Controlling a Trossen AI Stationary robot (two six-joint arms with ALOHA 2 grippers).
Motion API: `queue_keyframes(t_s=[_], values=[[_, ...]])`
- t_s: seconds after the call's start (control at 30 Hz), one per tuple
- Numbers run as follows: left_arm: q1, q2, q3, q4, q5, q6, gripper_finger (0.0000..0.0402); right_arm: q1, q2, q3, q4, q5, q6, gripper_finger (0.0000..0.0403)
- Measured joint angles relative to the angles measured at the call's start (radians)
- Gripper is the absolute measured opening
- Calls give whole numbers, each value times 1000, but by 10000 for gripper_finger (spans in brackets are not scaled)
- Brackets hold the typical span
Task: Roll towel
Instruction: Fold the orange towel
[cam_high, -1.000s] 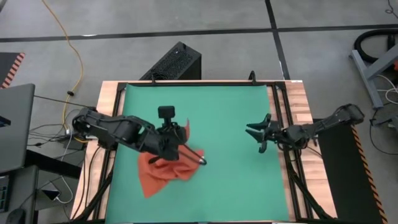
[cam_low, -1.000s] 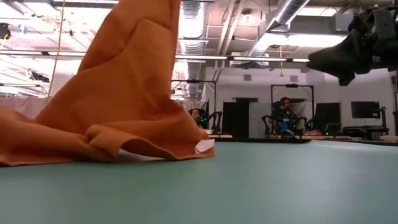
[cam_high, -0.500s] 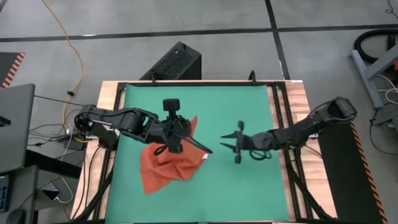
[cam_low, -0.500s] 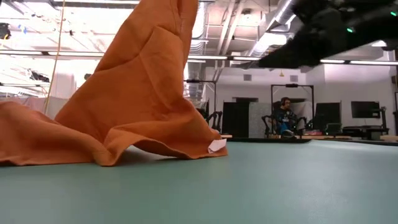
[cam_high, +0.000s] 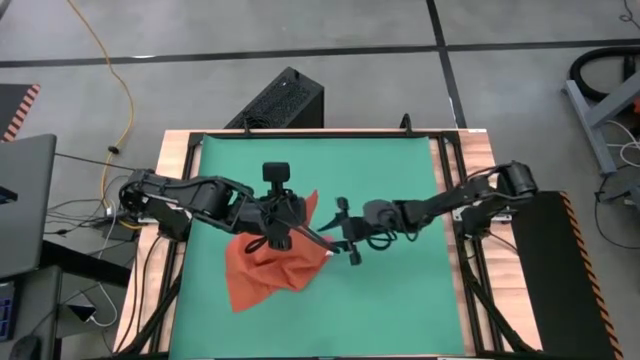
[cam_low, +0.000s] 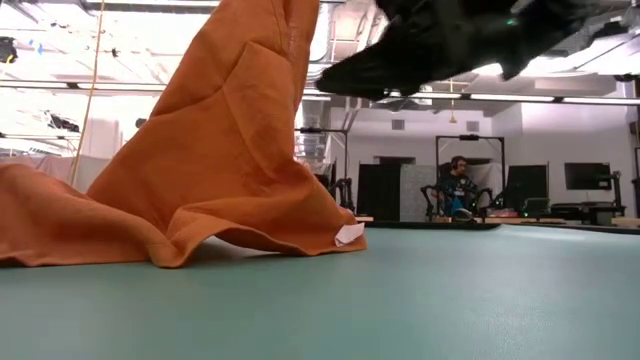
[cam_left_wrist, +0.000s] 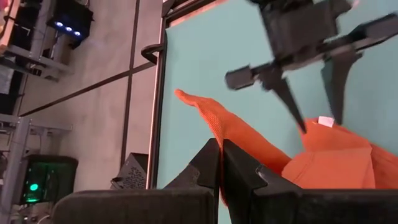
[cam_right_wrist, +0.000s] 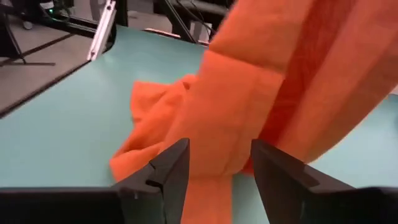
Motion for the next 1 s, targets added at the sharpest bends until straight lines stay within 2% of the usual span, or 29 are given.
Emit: queue_keyframes(t_s=[0.27, 0.47, 0.6, 0.73, 0.8, 0.93, 1.0], values=[[-7, 0, 0, 0, 0, 0, 0, -65, 113, 99, 2, -112, -30, 206], [-7, 0, 0, -1, 0, 0, 0, -82, 182, 162, -10, -128, -47, 206], [-7, 0, 0, -1, 0, 14, 0, -80, 207, 174, -30, -218, -50, 196], [-7, 0, 0, -3, -1, 29, 0, -78, 211, 173, -53, -254, -49, 158], [-6, 0, 0, -3, -6, 34, 0, -79, 211, 174, -72, -247, -49, 125], [-6, 0, 0, -2, -18, 37, 0, -80, 211, 173, -93, -233, -49, 28], [-6, 0, 0, -2, -32, 41, 0, -78, 211, 173, -95, -233, -46, 14]])
